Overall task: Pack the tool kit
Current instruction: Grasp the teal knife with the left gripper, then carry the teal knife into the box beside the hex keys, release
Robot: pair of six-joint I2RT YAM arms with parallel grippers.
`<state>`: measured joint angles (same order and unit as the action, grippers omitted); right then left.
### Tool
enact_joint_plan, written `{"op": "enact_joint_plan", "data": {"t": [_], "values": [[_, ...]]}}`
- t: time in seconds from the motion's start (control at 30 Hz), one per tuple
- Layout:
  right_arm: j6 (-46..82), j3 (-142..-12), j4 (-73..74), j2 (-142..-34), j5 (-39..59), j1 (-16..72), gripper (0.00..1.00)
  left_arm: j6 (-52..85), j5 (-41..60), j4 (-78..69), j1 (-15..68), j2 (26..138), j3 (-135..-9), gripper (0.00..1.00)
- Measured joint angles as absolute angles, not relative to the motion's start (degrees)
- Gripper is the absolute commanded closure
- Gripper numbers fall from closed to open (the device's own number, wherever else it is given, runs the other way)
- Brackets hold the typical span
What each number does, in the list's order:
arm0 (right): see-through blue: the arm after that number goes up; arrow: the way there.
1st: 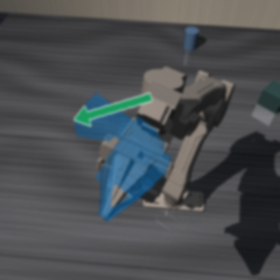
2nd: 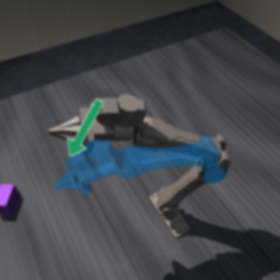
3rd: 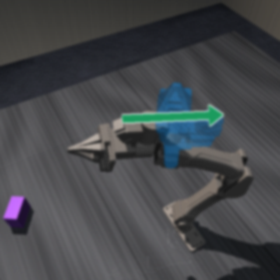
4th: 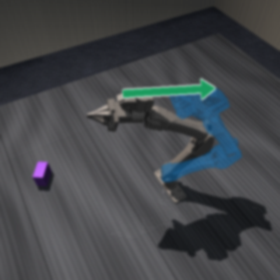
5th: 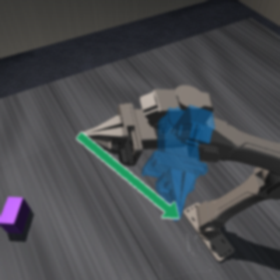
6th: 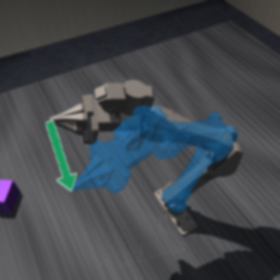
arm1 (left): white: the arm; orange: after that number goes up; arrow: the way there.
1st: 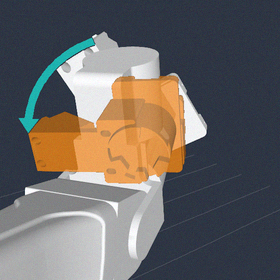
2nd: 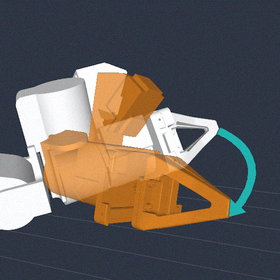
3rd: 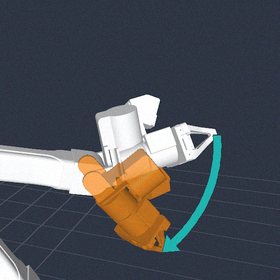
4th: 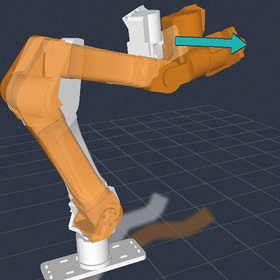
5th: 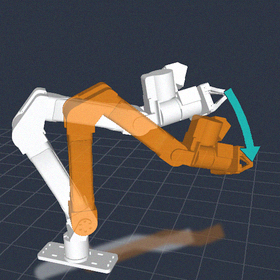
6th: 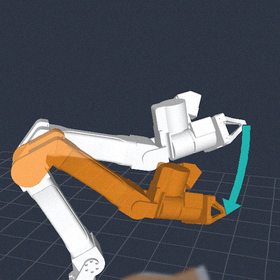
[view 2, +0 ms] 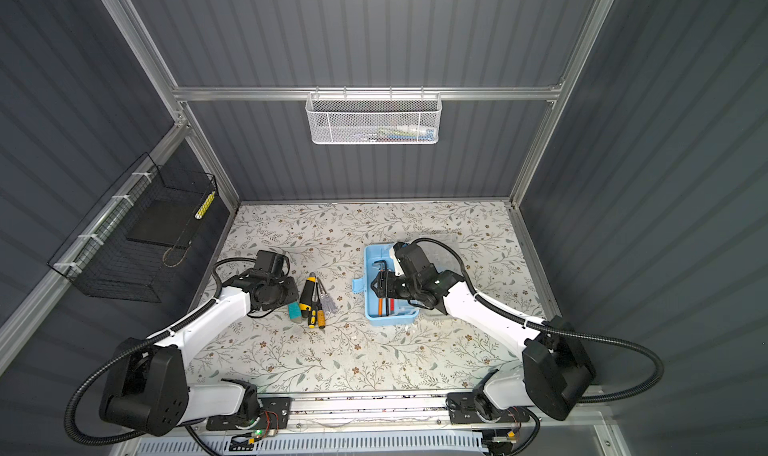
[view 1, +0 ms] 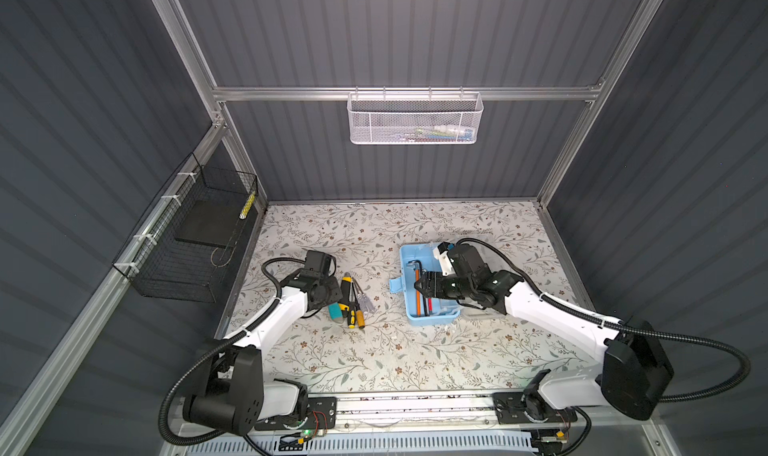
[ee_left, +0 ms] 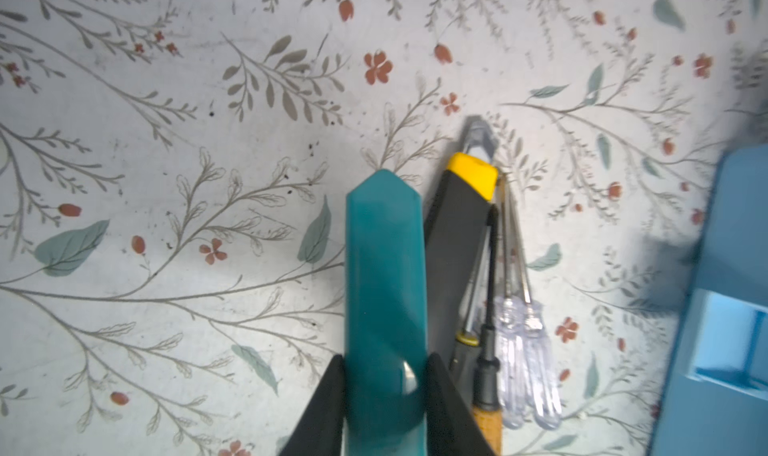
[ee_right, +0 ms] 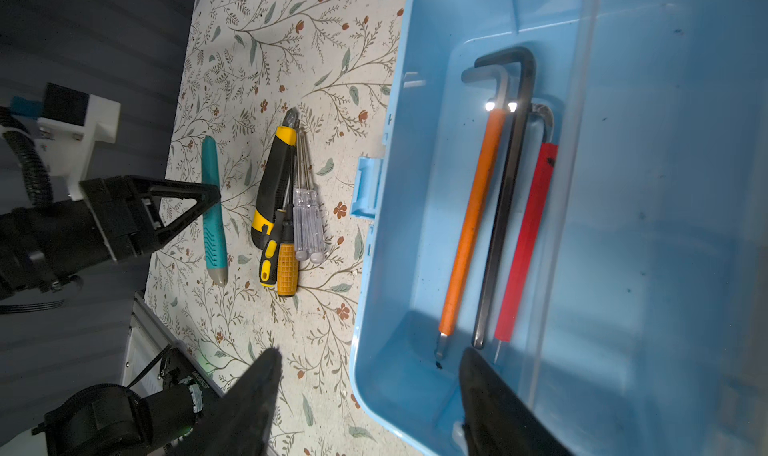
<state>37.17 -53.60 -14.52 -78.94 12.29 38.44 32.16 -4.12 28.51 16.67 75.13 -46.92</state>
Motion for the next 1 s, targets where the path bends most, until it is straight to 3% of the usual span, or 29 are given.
{"op": "enact_joint_plan", "data": {"t": [0.4, 0.7, 1.0], "values": [[36.9, -53.6, -17.6, -66.9, 10.5, 32.1, 0.31, 40.4, -1.5, 21.1, 37.3, 80.7, -63.9, 0.83], [36.9, -50.7, -20.3, -57.1, 9.4, 26.7, 0.32, 43.4, 0.6, 11.0, 45.4, 95.5, -76.1, 0.84], [36.9, -47.9, -22.3, -54.5, 9.1, 25.4, 0.32, 50.0, 2.8, 3.7, 49.7, 107.1, -80.7, 0.83]]}}
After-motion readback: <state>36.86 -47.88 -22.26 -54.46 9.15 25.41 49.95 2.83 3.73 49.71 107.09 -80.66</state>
